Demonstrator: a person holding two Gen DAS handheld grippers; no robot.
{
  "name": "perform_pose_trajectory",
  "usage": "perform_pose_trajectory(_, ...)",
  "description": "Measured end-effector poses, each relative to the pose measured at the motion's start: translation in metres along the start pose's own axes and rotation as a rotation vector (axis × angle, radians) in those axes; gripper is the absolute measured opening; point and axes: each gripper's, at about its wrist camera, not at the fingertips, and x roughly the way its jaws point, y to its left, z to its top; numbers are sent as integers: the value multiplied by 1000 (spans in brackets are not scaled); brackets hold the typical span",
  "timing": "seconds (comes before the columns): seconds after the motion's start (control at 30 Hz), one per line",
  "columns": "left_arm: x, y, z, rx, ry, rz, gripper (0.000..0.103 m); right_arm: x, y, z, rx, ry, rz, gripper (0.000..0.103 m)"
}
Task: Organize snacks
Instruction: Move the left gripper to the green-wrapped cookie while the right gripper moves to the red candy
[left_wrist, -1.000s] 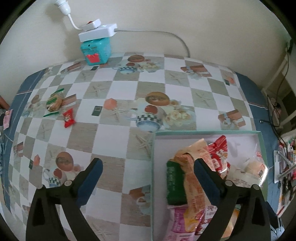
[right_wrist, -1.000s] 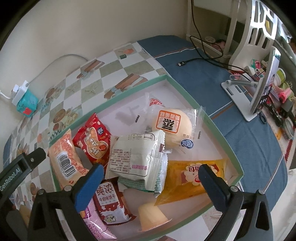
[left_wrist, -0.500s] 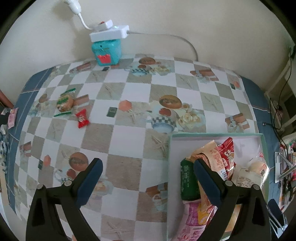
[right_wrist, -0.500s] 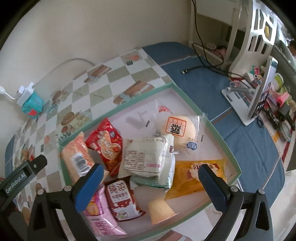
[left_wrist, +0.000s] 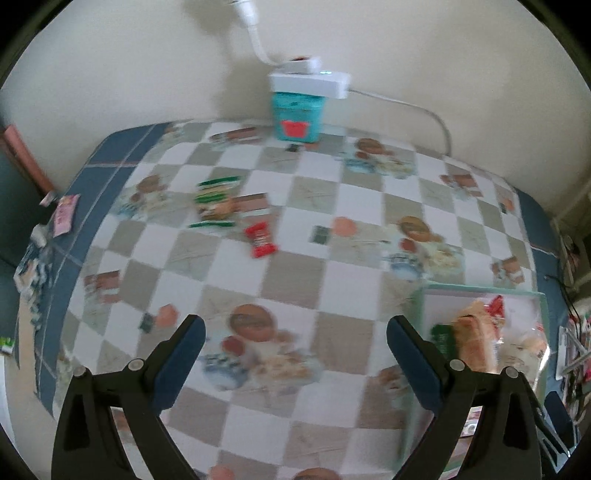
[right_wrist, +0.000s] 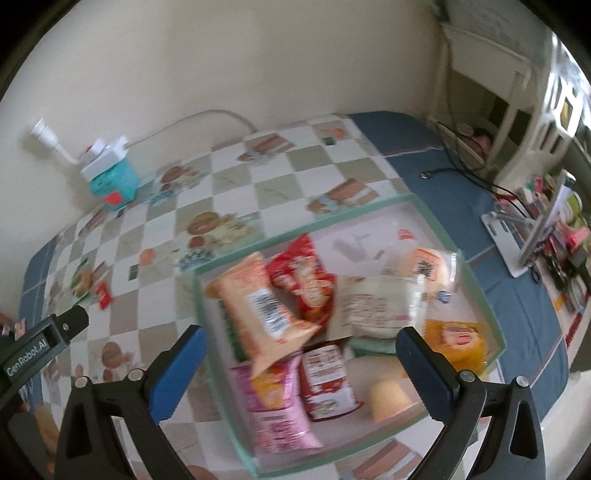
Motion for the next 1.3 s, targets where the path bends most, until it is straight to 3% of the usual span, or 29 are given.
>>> perform_pose_trajectory(0.8, -7, 160, -9, -232, 15, 110, 99, -5, 106, -29, -140, 23, 99, 103)
perform_pose_trajectory(1.3, 21, 192, -19, -267, 89, 114, 99, 14, 159, -48, -230, 72, 137, 103)
